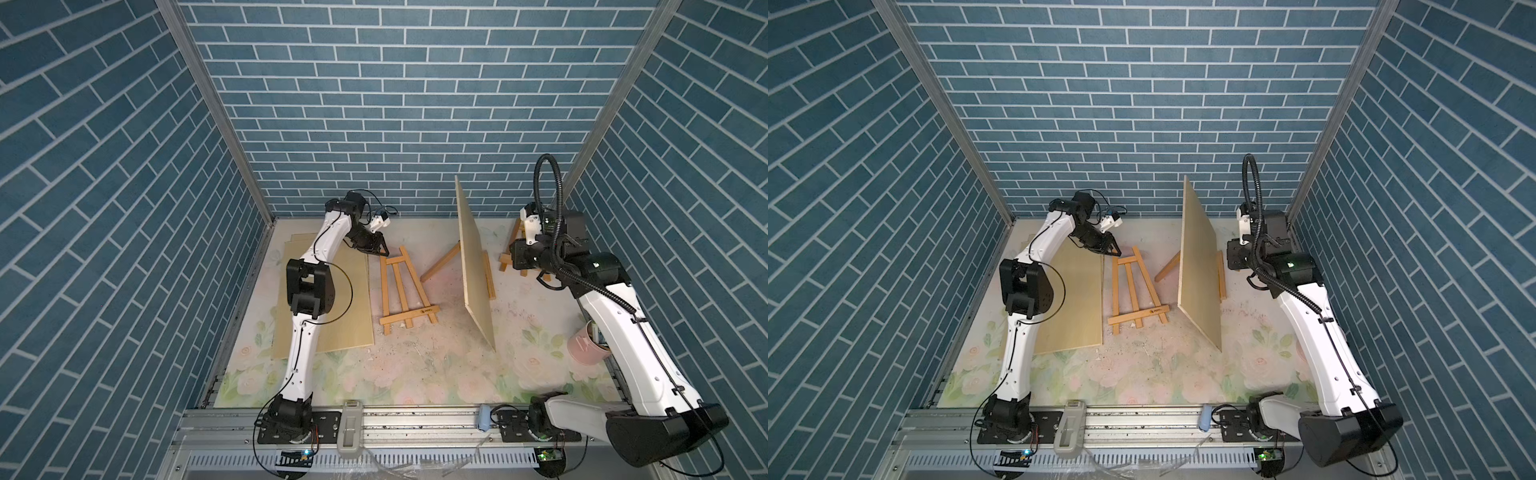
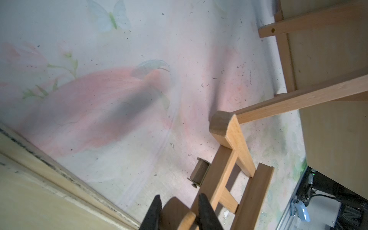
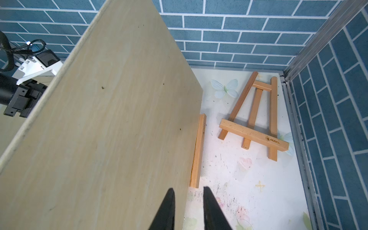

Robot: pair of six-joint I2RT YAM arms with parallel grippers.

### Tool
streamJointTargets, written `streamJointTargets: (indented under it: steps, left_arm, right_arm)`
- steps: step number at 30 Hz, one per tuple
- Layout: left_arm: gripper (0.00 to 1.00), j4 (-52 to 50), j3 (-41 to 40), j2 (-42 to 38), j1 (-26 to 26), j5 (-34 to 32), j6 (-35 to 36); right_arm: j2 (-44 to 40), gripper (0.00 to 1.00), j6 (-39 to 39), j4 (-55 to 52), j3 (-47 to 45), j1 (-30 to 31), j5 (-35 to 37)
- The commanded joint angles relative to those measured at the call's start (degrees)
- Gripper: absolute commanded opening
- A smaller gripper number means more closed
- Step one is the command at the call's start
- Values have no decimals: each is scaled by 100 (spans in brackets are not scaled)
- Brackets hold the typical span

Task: Disassemble the easel
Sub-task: Place the easel at the center of the board.

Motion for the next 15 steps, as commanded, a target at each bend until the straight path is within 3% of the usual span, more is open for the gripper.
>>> streamJointTargets:
  steps: [1, 6, 15]
  left_arm:
    - [18, 768, -37, 274, -37, -1851, 760]
    - [28, 994, -14, 366, -37, -2008, 647]
    - [37, 1327, 72, 483, -37, -1825, 363]
  right_arm:
    - [-46, 27, 151, -208, -7, 23, 145]
    - [-61, 27, 202, -243, -20, 23, 198]
    - [-139, 27, 247, -300, -70, 23, 326]
